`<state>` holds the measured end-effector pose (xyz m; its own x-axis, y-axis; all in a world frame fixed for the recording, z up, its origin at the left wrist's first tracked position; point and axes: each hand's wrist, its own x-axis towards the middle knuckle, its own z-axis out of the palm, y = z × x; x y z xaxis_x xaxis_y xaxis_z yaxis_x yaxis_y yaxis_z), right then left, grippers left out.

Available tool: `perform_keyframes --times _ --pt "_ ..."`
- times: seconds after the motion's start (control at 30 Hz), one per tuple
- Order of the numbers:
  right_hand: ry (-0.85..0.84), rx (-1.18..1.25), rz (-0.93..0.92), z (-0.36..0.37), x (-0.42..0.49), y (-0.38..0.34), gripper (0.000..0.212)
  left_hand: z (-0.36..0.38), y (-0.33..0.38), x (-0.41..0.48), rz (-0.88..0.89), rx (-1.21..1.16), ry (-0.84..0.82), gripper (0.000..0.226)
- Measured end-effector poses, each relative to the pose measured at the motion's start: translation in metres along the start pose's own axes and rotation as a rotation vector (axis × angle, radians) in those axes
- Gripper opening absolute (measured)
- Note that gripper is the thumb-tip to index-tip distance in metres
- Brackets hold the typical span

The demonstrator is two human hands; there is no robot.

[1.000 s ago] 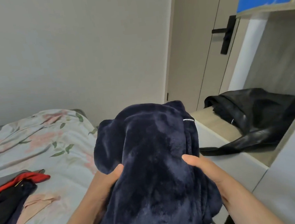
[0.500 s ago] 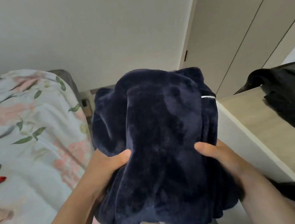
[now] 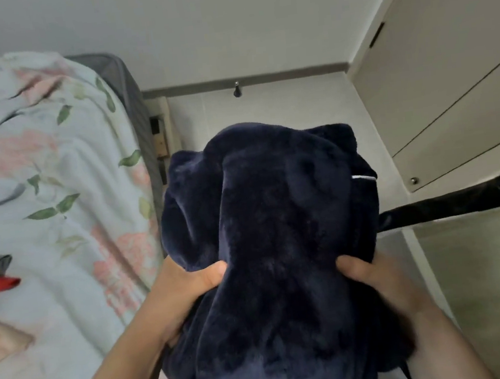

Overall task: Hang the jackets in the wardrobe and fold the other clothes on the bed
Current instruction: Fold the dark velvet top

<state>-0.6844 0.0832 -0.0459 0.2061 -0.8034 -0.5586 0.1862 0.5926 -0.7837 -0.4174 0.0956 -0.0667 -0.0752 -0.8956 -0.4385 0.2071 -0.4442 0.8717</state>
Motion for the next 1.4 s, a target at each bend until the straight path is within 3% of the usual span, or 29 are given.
perform_keyframes --times 0.13,0.17,0.27,0.47,0.67,0.8,0.9,1.13,1.4 --pt "-0.082 -0.001 0.042 0.036 -0.018 -0.073 0.089 0.006 0.076 -0.026 0.024 0.028 0.086 0.051" --pt "-0.104 -0.018 0.046 0.046 -0.025 -0.094 0.093 0.008 0.096 -0.033 0.019 0.019 0.099 0.047" --pt "-0.152 -0.038 0.056 0.072 -0.041 -0.151 0.074 0.012 0.155 -0.053 0.016 0.04 0.111 0.029" --pt "-0.151 -0.08 0.045 0.114 -0.068 -0.256 0.048 0.022 0.266 -0.081 0.046 -0.001 0.162 0.044" --pt "-0.171 -0.062 0.005 0.136 -0.101 -0.347 0.057 0.04 0.35 -0.09 0.136 0.032 0.133 0.046" --pt "-0.164 -0.007 -0.037 0.132 -0.116 -0.385 0.053 0.06 0.39 -0.076 0.189 0.084 0.103 0.066" --pt "-0.133 0.064 -0.069 0.122 -0.116 -0.403 0.05 0.076 0.41 -0.054 0.212 0.109 0.117 0.061" --pt "-0.024 0.16 -0.076 0.072 -0.065 -0.44 0.058 0.121 0.451 0.042 0.193 0.22 0.002 0.038" --pt "0.054 0.258 -0.074 0.008 0.005 -0.512 0.057 0.187 0.514 0.155 0.109 0.24 -0.155 0.059"
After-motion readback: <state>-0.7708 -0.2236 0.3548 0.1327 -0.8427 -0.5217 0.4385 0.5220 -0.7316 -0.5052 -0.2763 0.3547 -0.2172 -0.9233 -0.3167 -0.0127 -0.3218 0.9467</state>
